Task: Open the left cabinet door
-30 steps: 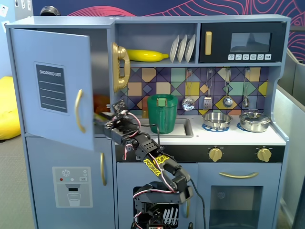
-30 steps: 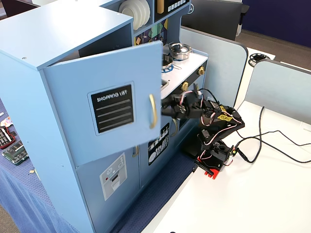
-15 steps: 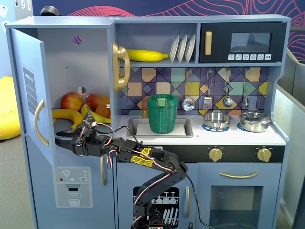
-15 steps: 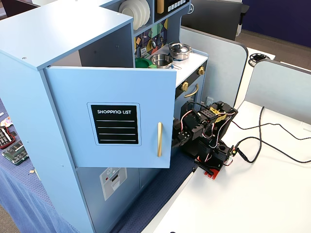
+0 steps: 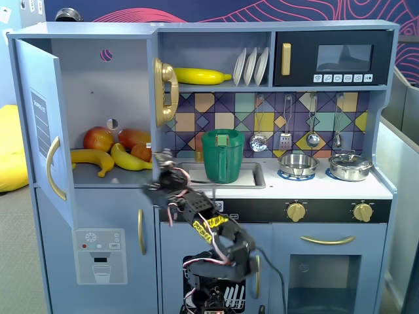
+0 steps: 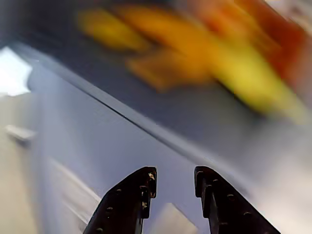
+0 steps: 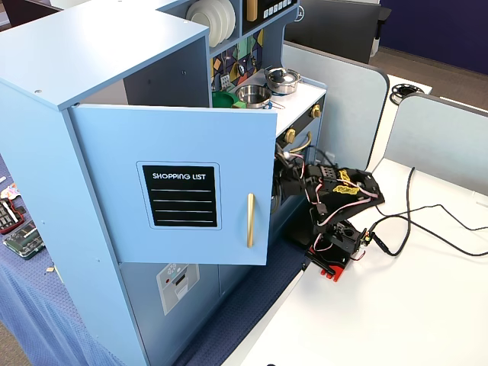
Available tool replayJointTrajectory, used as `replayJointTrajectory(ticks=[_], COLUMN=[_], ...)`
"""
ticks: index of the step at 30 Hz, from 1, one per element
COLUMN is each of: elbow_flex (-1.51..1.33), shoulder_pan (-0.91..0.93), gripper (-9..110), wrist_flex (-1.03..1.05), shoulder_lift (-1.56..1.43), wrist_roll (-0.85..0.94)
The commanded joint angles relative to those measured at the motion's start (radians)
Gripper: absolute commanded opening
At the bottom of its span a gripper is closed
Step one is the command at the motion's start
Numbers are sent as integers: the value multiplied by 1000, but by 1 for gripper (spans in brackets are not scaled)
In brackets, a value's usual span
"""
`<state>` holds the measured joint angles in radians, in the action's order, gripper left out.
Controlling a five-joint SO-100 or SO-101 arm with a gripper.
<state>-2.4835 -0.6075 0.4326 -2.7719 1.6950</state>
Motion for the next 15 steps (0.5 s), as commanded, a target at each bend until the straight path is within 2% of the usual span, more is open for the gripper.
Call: replayJointTrajectory(ticks=[1, 6, 11, 15], elbow_flex=[-71, -284, -477, -512], shoulder_pan=[387, 606, 649, 650], gripper=[0, 0, 0, 0], wrist_flex=[368, 534, 672, 833], shoulder_lift=[-98, -160, -310, -368], wrist_roll=[-54, -138, -186, -230])
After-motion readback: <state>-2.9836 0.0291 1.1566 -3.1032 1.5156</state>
